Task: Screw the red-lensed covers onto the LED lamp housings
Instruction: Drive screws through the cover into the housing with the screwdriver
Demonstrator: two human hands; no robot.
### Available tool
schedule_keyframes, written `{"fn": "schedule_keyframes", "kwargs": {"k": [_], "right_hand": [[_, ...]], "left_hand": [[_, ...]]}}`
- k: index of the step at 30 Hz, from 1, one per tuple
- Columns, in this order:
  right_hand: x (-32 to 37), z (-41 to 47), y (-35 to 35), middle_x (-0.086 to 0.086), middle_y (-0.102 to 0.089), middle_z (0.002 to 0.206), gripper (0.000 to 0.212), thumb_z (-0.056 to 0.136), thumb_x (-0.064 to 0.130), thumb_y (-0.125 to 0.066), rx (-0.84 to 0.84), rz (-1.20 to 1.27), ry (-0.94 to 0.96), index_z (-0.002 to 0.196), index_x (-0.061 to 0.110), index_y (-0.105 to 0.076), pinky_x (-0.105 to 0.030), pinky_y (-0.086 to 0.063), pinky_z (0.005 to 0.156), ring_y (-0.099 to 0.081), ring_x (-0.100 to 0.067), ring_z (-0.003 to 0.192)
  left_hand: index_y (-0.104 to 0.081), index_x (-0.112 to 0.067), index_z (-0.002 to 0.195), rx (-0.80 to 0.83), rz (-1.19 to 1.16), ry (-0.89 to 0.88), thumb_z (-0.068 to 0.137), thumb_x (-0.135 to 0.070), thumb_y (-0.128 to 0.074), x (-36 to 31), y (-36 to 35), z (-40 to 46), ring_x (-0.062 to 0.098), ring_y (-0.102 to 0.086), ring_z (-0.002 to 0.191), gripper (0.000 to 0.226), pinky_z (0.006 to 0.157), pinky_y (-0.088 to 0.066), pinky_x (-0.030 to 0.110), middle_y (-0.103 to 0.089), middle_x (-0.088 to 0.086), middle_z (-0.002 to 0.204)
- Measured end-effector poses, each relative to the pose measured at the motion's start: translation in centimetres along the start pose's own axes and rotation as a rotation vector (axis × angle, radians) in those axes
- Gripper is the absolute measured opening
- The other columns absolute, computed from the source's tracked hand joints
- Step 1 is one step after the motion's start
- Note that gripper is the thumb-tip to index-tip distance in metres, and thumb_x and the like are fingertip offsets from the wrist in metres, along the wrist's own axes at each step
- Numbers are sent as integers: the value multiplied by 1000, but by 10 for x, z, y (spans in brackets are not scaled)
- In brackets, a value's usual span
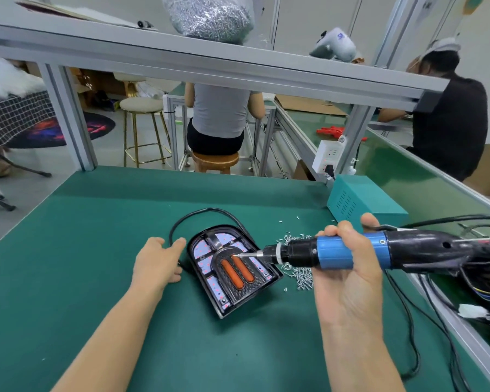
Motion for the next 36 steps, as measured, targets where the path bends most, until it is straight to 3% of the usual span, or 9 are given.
{"fn": "schedule_keyframes", "kwargs": {"k": [4, 6, 8, 15, 19, 24, 29, 33, 36], "right_hand": [[1, -3, 5, 6, -56, 74, 34, 76, 1, -61, -29, 15, 1, 94, 31, -61, -24, -54, 69, -60, -11, 67], [2, -5, 6, 6, -56, 74, 34, 77, 2, -61, -36, 14, 1, 93, 31, -62, -23, -54, 69, -61, -10, 66], [2, -6, 6, 6, -56, 73, 33, 79, 1, -59, -37, 10, -1, 92, 31, -62, -23, -54, 70, -61, -10, 67], [4, -7, 2, 6, -54, 74, 34, 78, 1, -59, -13, -9, 15, 96, 30, -59, -23, -53, 68, -59, -11, 67], [4, -5, -1, 5, -54, 74, 34, 78, 2, -59, 7, -23, 23, 97, 29, -58, -23, -53, 70, -59, -11, 68], [1, -4, -6, 6, -54, 74, 34, 78, 0, -60, 30, -35, 24, 96, 29, -59, -23, -53, 72, -59, -11, 68], [-5, -4, -13, 6, -55, 73, 35, 79, 0, -60, 55, -37, 21, 96, 30, -59, -23, -53, 75, -61, -10, 69], [-9, -7, -19, 6, -55, 73, 35, 84, -3, -56, 80, -39, 32, 98, 29, -58, -24, -53, 75, -60, -11, 70], [-13, -9, -21, 6, -56, 73, 34, 82, -2, -57, 76, -40, 27, 97, 29, -57, -24, -53, 75, -60, -11, 71]], "left_hand": [[-53, -8, 109, 21, 339, -14, 86, -51, -55, -10, -10, 8, 28, -64, 74, 49, 75, -53, 33, -61, 9, 97], [-52, -15, 75, 16, 504, -36, 81, -47, -57, -13, -14, 8, 27, -57, 69, 34, 63, -42, 26, -59, 13, 101], [-41, -17, 61, 1, 562, -38, 78, -37, -59, -12, -17, 9, 27, -53, 66, 32, 58, -33, 25, -55, 11, 95], [-46, -15, 70, -105, 220, -94, 78, -20, -58, -6, -16, 5, 24, -43, 62, 16, 58, -34, 29, -51, 3, 70], [-46, -11, 78, 9, -240, -8, 81, -12, -57, 4, -27, 1, 23, -44, 69, 11, 68, -44, 40, -49, 9, 77], [-59, -3, 85, 204, -617, 181, 85, -1, -55, 10, -42, -9, 21, -55, 58, 4, 56, -49, 28, -59, 8, 69], [-64, 1, 99, 277, -732, 181, 90, -5, -55, 2, -40, -22, 20, -63, 68, 14, 60, -51, 32, -66, 13, 88], [-58, 3, 120, 381, -876, 176, 95, -11, -49, -3, -43, -37, 26, -66, 84, 30, 75, -54, 39, -66, 19, 111], [-62, 1, 115, 445, -934, 176, 95, -13, -47, -9, -45, -47, 27, -67, 86, 29, 80, -54, 40, -68, 18, 111]]}}
Point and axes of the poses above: each hand's wrist, its own z-axis towards the middle knuckle, its own y-axis out of the back of the hand, x = y × z, the point moved 9 cm from there along z, towards the middle knuckle
